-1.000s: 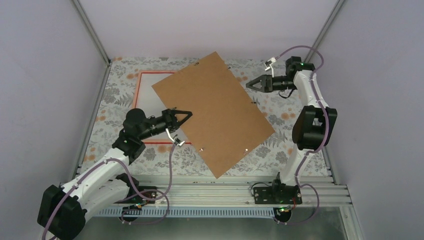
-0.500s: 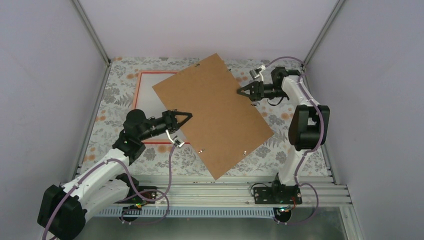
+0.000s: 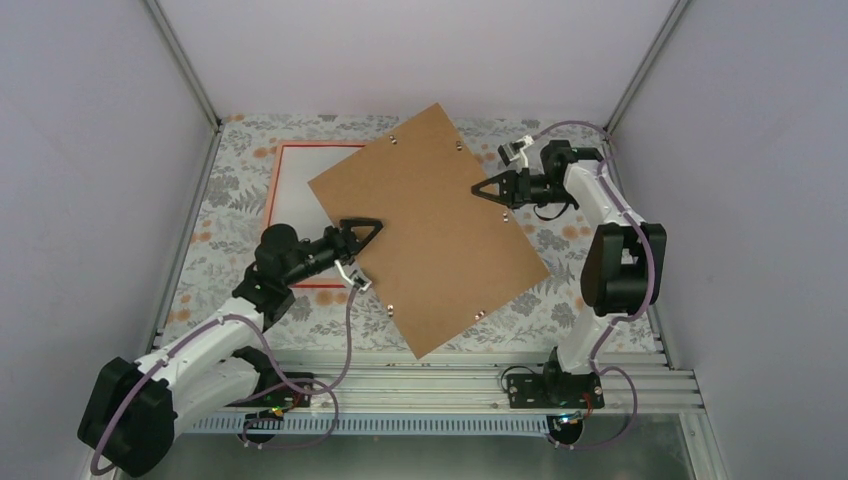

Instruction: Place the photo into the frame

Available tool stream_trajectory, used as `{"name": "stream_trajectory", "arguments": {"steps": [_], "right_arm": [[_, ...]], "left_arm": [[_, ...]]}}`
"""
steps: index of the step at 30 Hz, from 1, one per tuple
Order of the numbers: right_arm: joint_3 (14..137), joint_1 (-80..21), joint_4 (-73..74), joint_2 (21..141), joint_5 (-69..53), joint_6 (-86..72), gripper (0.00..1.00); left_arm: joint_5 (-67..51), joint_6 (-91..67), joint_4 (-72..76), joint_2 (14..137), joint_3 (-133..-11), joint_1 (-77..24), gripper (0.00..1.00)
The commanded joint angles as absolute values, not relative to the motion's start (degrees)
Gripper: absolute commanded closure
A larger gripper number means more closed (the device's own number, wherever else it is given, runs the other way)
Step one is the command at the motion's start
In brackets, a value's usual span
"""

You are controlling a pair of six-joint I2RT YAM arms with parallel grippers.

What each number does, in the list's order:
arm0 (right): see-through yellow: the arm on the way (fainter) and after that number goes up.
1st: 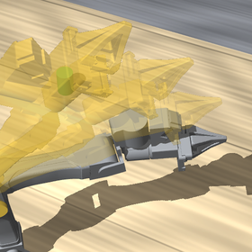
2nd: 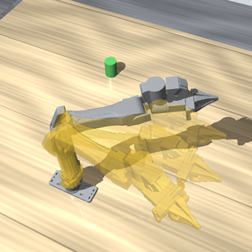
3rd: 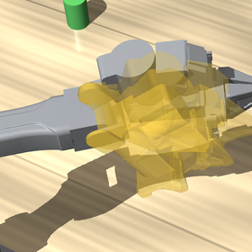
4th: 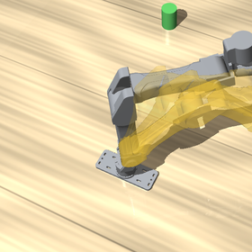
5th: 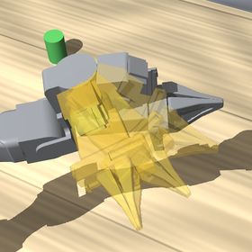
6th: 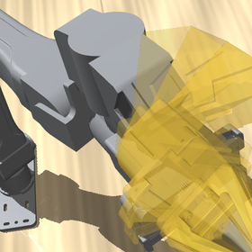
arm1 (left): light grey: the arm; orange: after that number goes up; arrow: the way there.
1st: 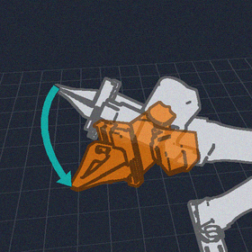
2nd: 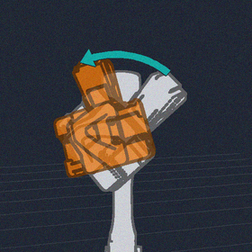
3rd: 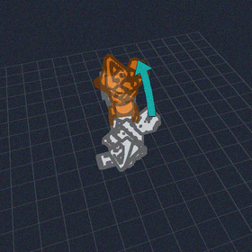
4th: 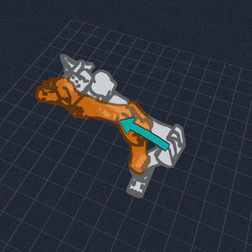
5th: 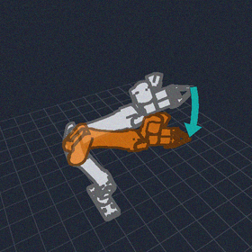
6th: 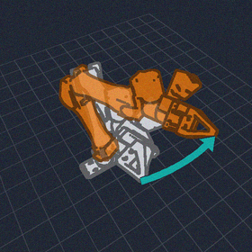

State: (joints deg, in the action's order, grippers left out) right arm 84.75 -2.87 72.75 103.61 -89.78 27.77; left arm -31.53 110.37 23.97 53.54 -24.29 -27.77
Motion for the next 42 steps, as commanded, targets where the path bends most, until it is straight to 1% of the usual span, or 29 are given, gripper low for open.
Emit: {"name": "stream_trajectory", "arguments": {"steps": [1, 8, 11, 14, 16, 18, 20, 22, 23, 25, 26, 27, 29, 32, 35, 38, 42], "right_arm": [[85.5, -0.2, 68.5, 103.1, -94.5, 25.1, 0.97], [86.4, 8.6, 66.8, 108.0, -97.6, 23.2, 0.96], [86.6, 10.6, 65.1, 109.4, -98.7, 21.0, 0.96], [86.1, 11.4, 62.4, 109.3, -98.2, 17.7, 0.96], [85.3, 11.4, 58.9, 109.0, -96.6, 13.2, 0.96], [84.7, 11.5, 55.4, 108.8, -94.4, 8.7, 0.96], [83.6, 11.5, 49.8, 108.1, -92.4, 2.0, 0.96], [80.7, 11.9, 36.9, 105.4, -89.0, -10.8, 0.96], [77.2, 12.4, 25.1, 103.0, -87.2, -20.3, 0.96], [68.8, 13.3, -1.0, 98.2, -84.0, -41.7, 0.96], [65.5, 13.5, -9.9, 97.4, -83.5, -49.0, 0.96], [65.5, 13.3, -12.7, 97.7, -83.6, -52.6, 0.96], [66.7, 13.0, -12.1, 99.0, -84.5, -52.5, 0.96], [65.7, 12.9, -15.4, 98.7, -84.2, -56.1, 0.96], [62.9, 13.0, -26.1, 97.8, -83.6, -64.3, 0.96], [62.2, 12.9, -29.1, 96.8, -81.9, -67.1, 0.96], [60.3, 12.4, -41.4, 95.9, -78.3, -77.0, 0.96]], "left_arm": [[-24.6, 108.8, 29.1, 54.9, -24.5, -27.8, 0.28], [-11.9, 100.2, 21.9, 58.1, -28.7, -27.7, 0.01], [-7.5, 93.0, 14.5, 59.1, -32.7, -27.7, 0.0], [-0.1, 79.8, 6.1, 62.7, -39.4, -27.2, 0.0], [3.8, 70.0, -0.3, 66.6, -46.8, -26.0, 0.0], [4.5, 59.5, -8.7, 72.1, -54.9, -23.4, 0.0], [3.3, 48.8, -16.3, 77.8, -63.6, -20.2, 0.0], [0.5, 38.9, -23.6, 83.5, -72.1, -16.1, 0.0], [-1.0, 34.0, -26.7, 86.0, -76.1, -13.8, 0.0], [-7.6, 26.1, -32.2, 90.5, -81.8, -8.7, 0.0], [-10.5, 22.5, -33.7, 92.1, -83.5, -6.1, 0.0], [-13.3, 19.5, -34.5, 93.4, -84.3, -3.6, 0.0], [-17.9, 15.5, -33.8, 94.6, -83.4, 1.0, 0.01], [-19.5, 14.5, -32.2, 96.0, -81.1, 5.4, 0.01], [-24.3, 12.9, -32.3, 98.8, -80.1, 11.6, 0.02], [-32.8, 11.7, -32.1, 102.9, -80.5, 17.5, 0.05], [-37.2, 11.8, -33.6, 108.9, -82.5, 20.6, 0.05]]}}
